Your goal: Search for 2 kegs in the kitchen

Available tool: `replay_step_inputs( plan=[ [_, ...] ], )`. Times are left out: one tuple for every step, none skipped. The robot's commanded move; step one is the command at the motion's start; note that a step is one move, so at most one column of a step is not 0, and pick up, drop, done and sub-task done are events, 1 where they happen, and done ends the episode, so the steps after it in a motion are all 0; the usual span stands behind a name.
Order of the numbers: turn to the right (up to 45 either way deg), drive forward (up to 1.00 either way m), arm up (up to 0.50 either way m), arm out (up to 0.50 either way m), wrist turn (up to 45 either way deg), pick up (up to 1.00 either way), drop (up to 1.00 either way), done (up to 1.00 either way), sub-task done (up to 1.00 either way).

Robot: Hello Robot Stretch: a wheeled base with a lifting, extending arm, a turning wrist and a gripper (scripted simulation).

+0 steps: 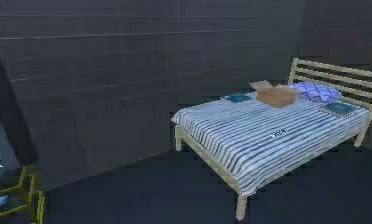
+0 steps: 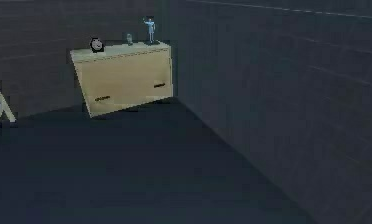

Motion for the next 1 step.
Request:
replay_step_inputs(
  plan=[
    [-45.0,0.00,0.00,0.00,0.0,0.00,0.00,0.00,0.00]
  ],
)
